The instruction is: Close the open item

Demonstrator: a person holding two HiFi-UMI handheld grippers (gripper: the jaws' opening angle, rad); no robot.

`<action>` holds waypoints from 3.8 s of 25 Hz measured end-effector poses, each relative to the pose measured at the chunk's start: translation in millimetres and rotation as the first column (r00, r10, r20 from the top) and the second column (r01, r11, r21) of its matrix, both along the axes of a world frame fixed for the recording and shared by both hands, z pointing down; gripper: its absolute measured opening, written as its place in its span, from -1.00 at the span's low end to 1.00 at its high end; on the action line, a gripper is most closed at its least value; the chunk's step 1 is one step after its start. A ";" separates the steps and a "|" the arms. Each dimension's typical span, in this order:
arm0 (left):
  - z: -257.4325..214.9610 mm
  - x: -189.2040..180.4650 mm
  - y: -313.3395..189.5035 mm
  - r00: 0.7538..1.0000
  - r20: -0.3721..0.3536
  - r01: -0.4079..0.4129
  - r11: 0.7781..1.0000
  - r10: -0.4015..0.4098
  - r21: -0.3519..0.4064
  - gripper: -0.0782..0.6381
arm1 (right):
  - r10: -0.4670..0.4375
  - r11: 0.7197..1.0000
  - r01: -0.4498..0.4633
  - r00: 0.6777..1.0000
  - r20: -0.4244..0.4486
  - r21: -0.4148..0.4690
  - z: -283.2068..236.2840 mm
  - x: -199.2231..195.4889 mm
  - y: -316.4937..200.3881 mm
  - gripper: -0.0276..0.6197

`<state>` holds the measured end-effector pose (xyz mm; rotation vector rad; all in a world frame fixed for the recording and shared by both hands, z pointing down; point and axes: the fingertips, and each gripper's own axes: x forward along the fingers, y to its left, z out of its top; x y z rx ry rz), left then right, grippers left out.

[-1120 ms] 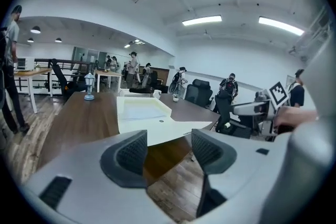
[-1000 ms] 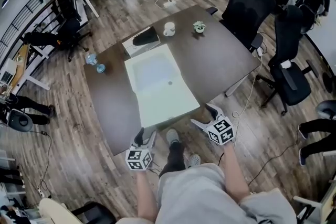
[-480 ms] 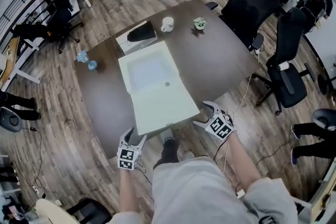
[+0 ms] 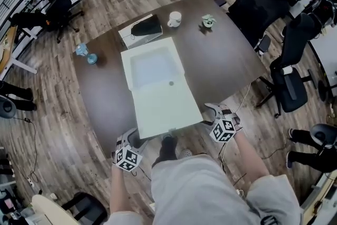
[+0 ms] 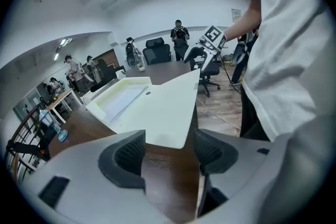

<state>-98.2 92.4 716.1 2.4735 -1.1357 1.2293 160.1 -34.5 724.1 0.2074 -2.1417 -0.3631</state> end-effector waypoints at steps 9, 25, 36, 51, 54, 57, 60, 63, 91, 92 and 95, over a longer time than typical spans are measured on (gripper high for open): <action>-0.4 -2.2 2.2 0.994 0.057 -0.090 0.996 0.090 -0.009 -0.02 | -0.098 0.995 0.099 0.994 -0.046 0.020 2.1 -4.6 3.6 0.24; 5.6 -4.8 -41.5 0.992 0.082 -0.098 0.992 0.091 0.084 -0.27 | -0.116 0.988 0.112 0.993 0.032 0.104 -12.9 -41.3 -21.8 -0.30; -45.4 -26.0 -84.2 0.997 -0.078 0.036 0.982 -0.022 0.184 -0.61 | 0.005 0.999 -0.013 0.983 0.186 0.043 -55.0 -51.6 -55.7 -0.73; -83.4 -23.5 -69.0 0.983 -0.179 0.073 0.977 -0.037 0.201 -0.70 | 0.075 0.997 -0.060 0.943 0.323 -0.055 -103.4 -48.8 -49.4 -0.79; -86.8 -29.1 -72.3 0.973 -0.223 0.096 0.977 -0.052 0.192 -0.70 | 0.126 0.988 -0.077 0.908 0.399 -0.138 -111.2 -56.0 -53.6 -0.78; -89.9 -36.6 -82.1 0.969 -0.237 0.120 0.974 -0.072 0.193 -0.70 | 0.169 0.980 -0.106 0.886 0.432 -0.166 -116.6 -62.3 -64.0 -0.77; -90.8 -44.2 -95.2 0.964 -0.251 0.136 0.971 -0.083 0.198 -0.70 | 0.190 0.977 -0.127 0.880 0.435 -0.170 -116.6 -68.2 -75.5 -0.77; -91.8 -52.3 -111.3 0.959 -0.266 0.160 0.965 -0.102 0.206 -0.70 | 0.208 0.975 -0.150 0.877 0.433 -0.166 -116.7 -74.1 -88.7 -0.78; -89.6 -111.0 -241.2 0.888 -0.369 0.352 0.922 -0.276 0.158 -0.67 | 0.373 0.927 -0.344 0.807 0.458 -0.149 -106.7 -125.6 -204.6 -0.75; -88.7 -112.8 -244.0 0.885 -0.367 0.362 0.919 -0.286 0.155 -0.67 | 0.371 0.928 -0.340 0.807 0.460 -0.152 -105.5 -127.5 -208.5 -0.75; -85.7 -117.7 -252.1 0.872 -0.368 0.395 0.907 -0.322 0.144 -0.66 | 0.358 0.934 -0.321 0.813 0.460 -0.160 -101.3 -133.7 -219.1 -0.75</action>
